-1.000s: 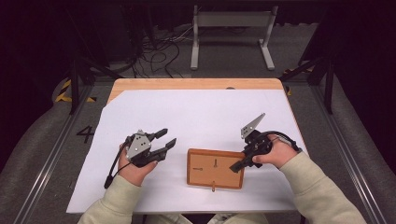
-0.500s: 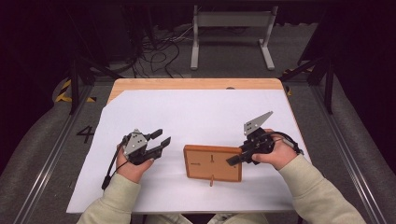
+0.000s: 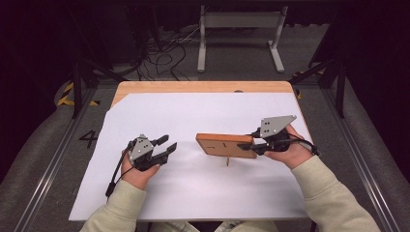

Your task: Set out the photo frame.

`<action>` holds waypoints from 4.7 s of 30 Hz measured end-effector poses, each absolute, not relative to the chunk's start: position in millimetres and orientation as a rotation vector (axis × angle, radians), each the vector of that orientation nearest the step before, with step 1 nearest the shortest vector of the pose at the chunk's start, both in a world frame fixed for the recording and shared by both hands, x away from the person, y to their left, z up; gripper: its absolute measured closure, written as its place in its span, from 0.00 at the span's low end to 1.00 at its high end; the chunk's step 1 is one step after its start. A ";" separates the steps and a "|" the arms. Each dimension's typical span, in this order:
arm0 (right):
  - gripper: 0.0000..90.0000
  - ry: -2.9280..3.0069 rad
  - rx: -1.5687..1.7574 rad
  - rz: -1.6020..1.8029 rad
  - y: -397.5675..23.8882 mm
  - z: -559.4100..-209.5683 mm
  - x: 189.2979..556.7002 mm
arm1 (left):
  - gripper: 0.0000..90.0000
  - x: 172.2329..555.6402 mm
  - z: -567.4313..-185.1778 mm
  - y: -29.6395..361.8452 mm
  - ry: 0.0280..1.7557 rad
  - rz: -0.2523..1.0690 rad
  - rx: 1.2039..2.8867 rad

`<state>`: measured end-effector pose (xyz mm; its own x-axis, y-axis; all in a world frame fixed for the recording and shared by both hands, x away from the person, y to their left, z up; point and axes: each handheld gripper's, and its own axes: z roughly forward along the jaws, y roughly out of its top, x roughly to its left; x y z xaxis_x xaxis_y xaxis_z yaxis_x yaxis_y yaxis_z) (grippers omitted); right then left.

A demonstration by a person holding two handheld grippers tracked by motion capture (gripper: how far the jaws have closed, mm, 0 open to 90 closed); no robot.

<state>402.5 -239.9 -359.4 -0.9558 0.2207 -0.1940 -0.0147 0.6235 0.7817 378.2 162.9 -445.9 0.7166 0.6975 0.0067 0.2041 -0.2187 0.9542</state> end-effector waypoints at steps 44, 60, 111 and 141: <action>0.40 2.491 0.233 1.117 -270.7 -390.4 364.0 | 0.60 379.1 -447.8 159.7 0.691 0.498 1.795; 0.70 2.406 0.543 1.156 -297.2 -389.0 324.5 | 0.58 377.3 -440.4 159.5 0.671 0.506 1.803; 1.00 2.493 0.741 1.033 -280.5 -438.8 378.7 | 0.58 378.1 -439.2 160.5 0.685 0.421 1.815; 1.00 2.403 0.972 1.052 -261.4 -437.5 446.7 | 0.57 369.7 -440.2 169.4 0.707 0.442 1.834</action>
<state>446.7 -261.4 -437.5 -0.7068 0.7065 -0.0360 0.4526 0.4908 0.7445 369.7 169.4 -440.2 0.7553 0.6547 -0.0319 0.2588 -0.2532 0.9322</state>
